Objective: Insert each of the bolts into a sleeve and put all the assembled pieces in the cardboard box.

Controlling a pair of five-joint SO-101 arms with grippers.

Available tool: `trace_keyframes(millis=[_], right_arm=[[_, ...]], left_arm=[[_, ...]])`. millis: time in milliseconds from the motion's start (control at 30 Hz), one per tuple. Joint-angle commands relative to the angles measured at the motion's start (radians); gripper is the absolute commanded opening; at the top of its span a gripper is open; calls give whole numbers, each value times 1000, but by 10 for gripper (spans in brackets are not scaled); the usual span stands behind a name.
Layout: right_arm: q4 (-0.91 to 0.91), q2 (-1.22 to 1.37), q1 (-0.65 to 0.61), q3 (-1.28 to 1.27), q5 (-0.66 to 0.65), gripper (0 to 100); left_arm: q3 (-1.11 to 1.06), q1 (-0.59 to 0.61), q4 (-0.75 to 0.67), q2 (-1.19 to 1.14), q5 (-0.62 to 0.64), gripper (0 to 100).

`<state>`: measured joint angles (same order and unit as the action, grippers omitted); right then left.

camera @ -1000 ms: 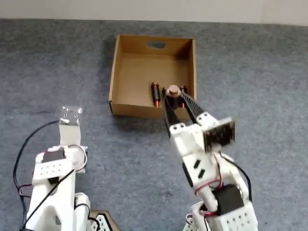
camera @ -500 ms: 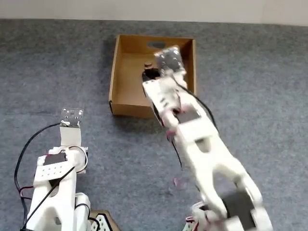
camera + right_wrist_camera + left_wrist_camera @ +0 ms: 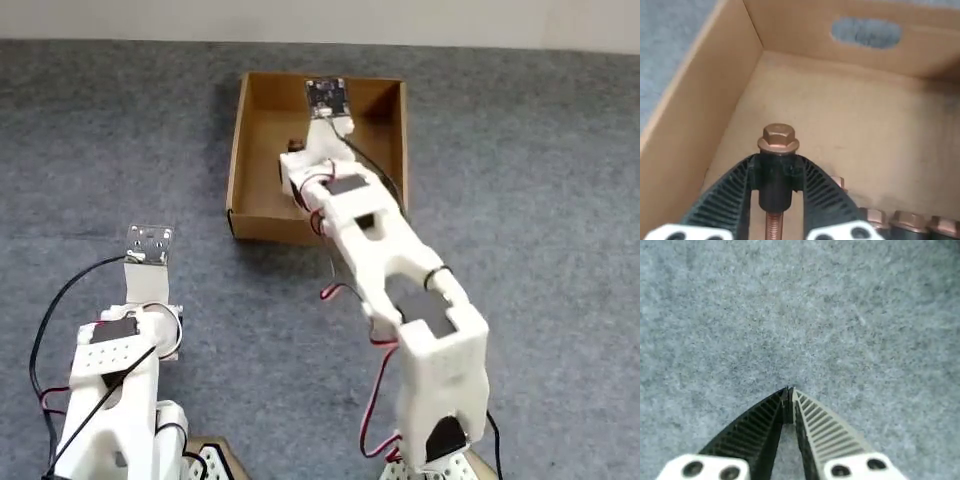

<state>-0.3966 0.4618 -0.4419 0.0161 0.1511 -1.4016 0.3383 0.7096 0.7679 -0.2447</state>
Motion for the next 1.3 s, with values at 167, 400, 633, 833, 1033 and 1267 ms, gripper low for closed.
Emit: trace_keyframes(millis=[167,400,633,833,1033,1267], right_arm=[[-315,128,-16,300,15,7],[-427,226,-24,406,17,9],[-526,289,-27,503,18,111],[-664,288,-22,700,12,170],[-958,289,-12,1064,12,170],[-1311,297,27,1520,11,25]], left_arm=[[-1,12,-18,10,-3,30],[-1,12,-18,10,-3,30],[-1,12,-18,10,-3,30],[-1,12,-18,10,-3,30],[-1,12,-18,10,-3,30],[-1,12,-18,10,-3,30]])
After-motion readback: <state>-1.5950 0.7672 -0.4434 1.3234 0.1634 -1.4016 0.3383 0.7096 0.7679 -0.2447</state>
